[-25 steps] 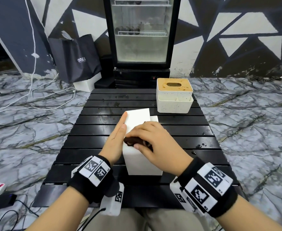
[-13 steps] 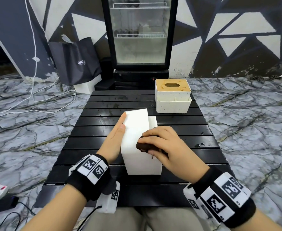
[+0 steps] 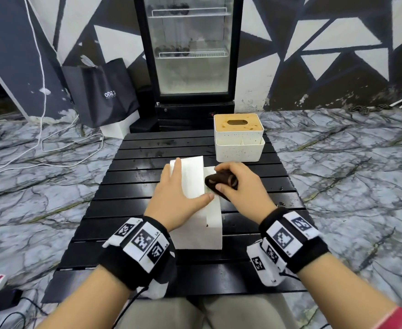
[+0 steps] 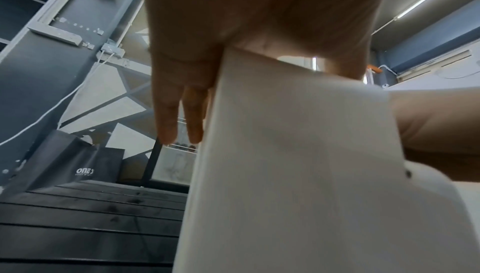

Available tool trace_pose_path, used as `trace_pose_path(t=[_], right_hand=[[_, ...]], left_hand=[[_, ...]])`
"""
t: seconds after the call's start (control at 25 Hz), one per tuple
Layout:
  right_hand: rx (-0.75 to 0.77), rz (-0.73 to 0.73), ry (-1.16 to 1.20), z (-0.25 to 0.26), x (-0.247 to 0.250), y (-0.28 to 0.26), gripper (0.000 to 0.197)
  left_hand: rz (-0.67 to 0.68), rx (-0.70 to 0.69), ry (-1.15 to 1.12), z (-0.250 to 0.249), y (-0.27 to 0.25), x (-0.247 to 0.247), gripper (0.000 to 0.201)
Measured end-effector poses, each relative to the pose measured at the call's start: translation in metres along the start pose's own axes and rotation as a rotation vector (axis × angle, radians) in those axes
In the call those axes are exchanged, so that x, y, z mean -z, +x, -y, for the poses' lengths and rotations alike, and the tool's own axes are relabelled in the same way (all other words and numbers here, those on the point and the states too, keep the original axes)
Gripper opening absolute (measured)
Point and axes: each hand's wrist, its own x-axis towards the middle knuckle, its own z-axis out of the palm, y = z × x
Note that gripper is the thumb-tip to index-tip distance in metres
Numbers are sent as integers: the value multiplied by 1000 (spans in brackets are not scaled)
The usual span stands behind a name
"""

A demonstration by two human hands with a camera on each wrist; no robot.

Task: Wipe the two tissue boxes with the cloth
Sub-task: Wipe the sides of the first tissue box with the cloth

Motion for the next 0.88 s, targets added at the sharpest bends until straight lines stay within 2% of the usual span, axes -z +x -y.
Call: trace_pose_path(t=[0.12, 0.2, 0.28, 0.4, 0.64, 0.76, 0.88], right_hand=[[-43, -66, 6, 0, -9, 5, 28], [9, -94, 20, -2, -15, 1, 24], [81, -81, 23, -7, -23, -9, 27], [94, -18, 35, -14, -31, -19, 37], [123, 69, 37, -22, -30, 24, 43], [123, 45, 48, -26, -33, 29, 42], [168, 28, 59, -26, -36, 12, 40]], left_hand=[[30, -15, 1, 5, 7, 7, 105], [45, -42, -48, 12, 12, 10, 97], [33, -68, -96, 18, 17, 10, 86], [31, -91, -143, 24, 23, 7, 79], [54, -165, -168, 24, 31, 8, 78], [21, -184, -201, 23, 35, 6, 76], [16, -174, -217, 25, 37, 5, 74]])
